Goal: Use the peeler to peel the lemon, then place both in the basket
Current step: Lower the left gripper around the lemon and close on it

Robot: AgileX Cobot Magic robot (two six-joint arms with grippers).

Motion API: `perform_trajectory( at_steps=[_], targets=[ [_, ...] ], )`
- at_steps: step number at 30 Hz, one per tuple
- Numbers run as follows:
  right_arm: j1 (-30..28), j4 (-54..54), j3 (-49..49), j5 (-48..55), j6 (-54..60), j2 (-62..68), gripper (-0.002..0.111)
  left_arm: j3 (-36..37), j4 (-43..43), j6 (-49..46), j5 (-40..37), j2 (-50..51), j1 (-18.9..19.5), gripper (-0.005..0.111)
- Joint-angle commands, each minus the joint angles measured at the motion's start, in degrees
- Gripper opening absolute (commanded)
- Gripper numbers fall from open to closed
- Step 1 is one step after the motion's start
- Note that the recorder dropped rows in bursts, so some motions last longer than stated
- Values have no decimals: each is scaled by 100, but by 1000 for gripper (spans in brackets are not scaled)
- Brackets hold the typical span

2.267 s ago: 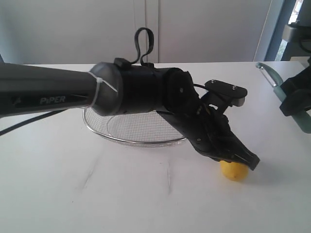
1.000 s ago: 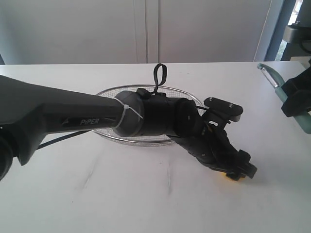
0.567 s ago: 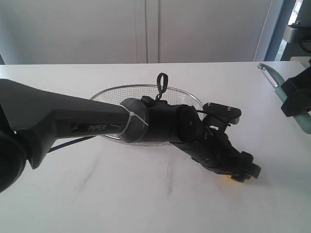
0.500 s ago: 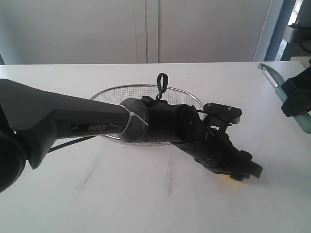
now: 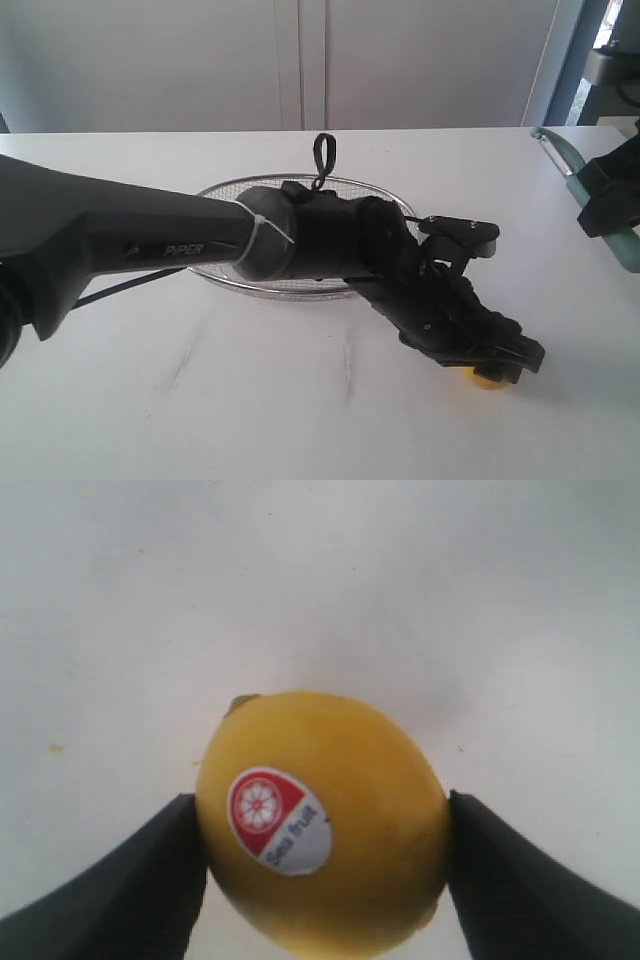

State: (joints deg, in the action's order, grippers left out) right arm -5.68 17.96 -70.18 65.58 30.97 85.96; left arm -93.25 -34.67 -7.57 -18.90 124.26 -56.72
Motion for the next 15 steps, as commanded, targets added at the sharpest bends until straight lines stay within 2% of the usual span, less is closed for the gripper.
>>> perform_trajectory(
  at_steps=[1,8,15],
  targets=[
    [-68,45,-63,-41,-47,-53,0,-9,156,-38,-420,-323,9,0],
    [-68,119,-63,-6,-322,-53,0,-9,947,-38,-1377,-793,9,0],
    [-68,714,-63,57,-287,-53,0,-9,946,-548,-1594,-1109,20,0]
  ],
)
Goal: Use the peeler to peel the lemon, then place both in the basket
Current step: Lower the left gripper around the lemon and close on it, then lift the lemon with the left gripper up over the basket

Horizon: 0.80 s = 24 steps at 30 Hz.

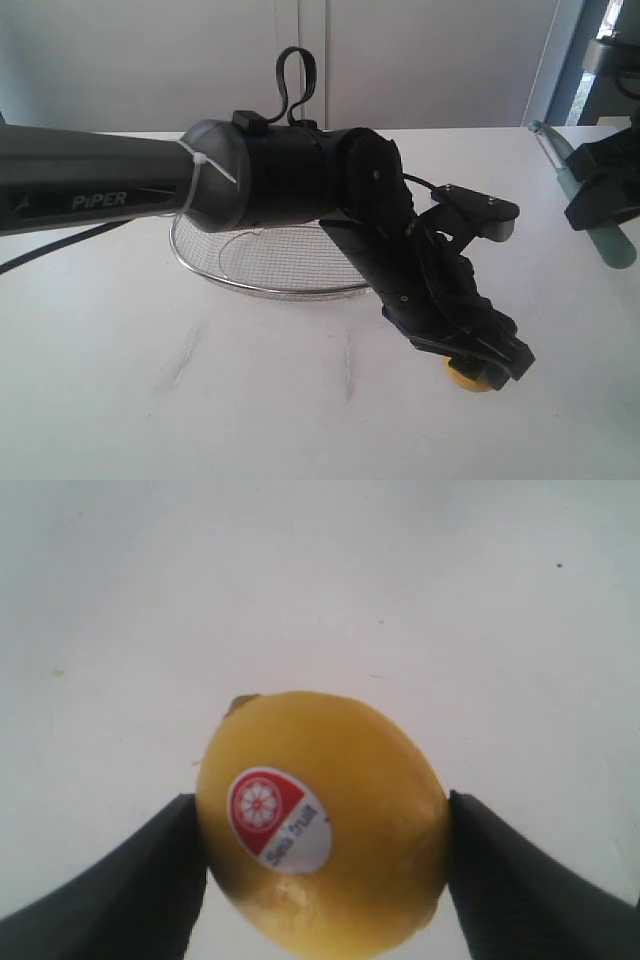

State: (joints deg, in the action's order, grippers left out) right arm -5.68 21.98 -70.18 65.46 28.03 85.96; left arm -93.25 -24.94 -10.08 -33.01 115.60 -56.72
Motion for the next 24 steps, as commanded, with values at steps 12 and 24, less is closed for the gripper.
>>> perform_trajectory(
  at_steps=[12,24],
  targets=[
    [-68,388,-63,118,6,-53,0,-9,-64,-533,-736,-823,736,0],
    [-49,849,-53,68,21,-53,0,66,-454,-846,-914,-930,1723,0]
  ],
)
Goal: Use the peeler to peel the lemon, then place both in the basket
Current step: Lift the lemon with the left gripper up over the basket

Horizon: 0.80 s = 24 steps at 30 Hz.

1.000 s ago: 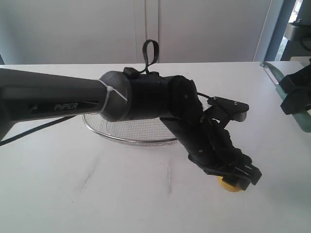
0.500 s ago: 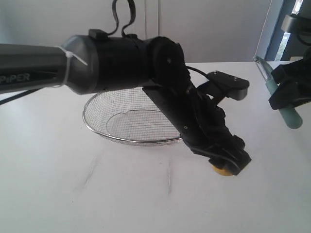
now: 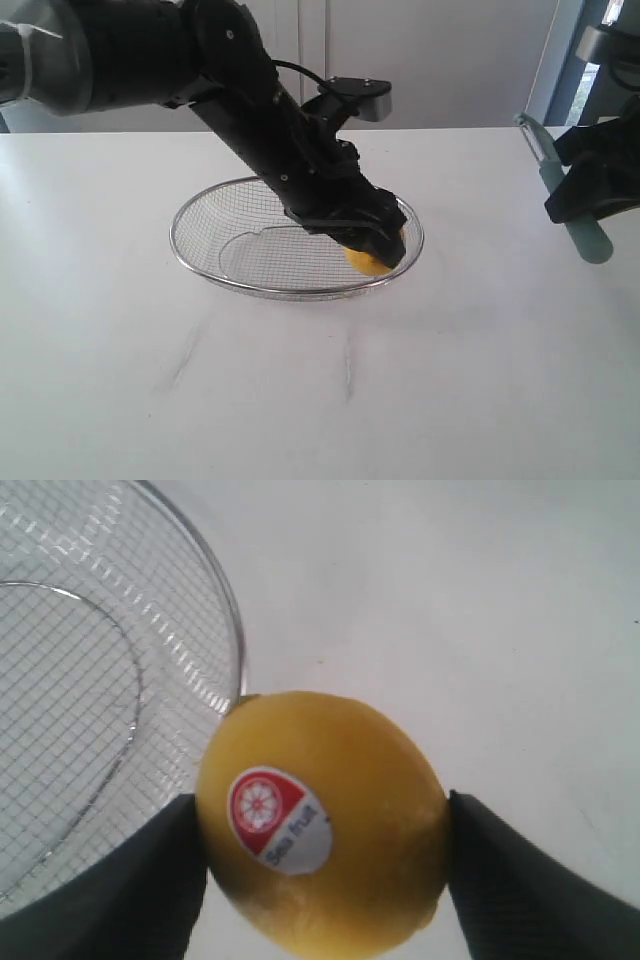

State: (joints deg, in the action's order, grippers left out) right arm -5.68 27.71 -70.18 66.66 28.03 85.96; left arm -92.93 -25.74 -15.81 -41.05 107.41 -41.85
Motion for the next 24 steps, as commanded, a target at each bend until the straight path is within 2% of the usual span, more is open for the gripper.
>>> perform_trajectory(
  at_steps=[1,10,16,24],
  targets=[
    [-23,300,-53,-52,21,-53,0,33,-496,-391,-110,-111,308,0],
    [467,416,191,-319,21,-53,0,33,-2156,-1762,-390,-111,997,0],
    [824,845,368,-514,21,-40,0,33,-2742,-1879,-581,-111,1397,0],
    [1330,888,404,-571,21,94,0,113,-3331,-2270,-1208,-164,1778,0]
  ],
)
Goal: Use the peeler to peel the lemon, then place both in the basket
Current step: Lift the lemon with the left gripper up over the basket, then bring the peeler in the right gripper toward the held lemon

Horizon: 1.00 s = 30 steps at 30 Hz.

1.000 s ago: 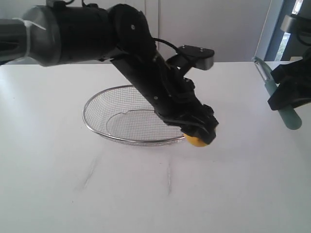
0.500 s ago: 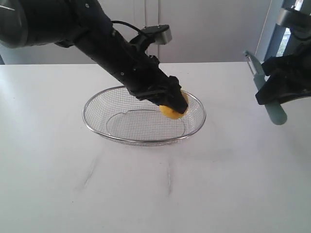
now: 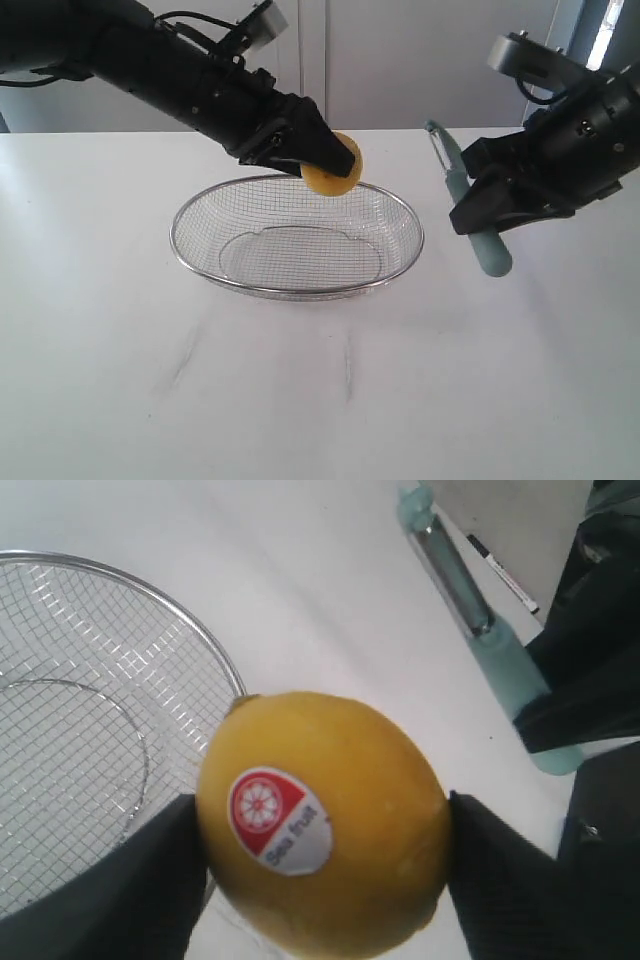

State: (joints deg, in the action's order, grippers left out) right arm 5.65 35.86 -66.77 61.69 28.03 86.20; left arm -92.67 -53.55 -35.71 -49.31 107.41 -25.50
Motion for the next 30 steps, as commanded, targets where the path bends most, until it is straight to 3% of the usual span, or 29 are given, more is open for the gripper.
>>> perform_trajectory(
  at_steps=[1,18,30],
  targets=[
    [256,74,88,-74,21,111,0,159,-742,-435,-394,-209,194,0],
    [969,464,160,-354,21,604,0,1809,-1968,-1862,-526,-1294,974,0],
    [1047,527,188,-394,21,617,0,2157,-2011,-2120,-560,-1445,1019,0]
  ],
)
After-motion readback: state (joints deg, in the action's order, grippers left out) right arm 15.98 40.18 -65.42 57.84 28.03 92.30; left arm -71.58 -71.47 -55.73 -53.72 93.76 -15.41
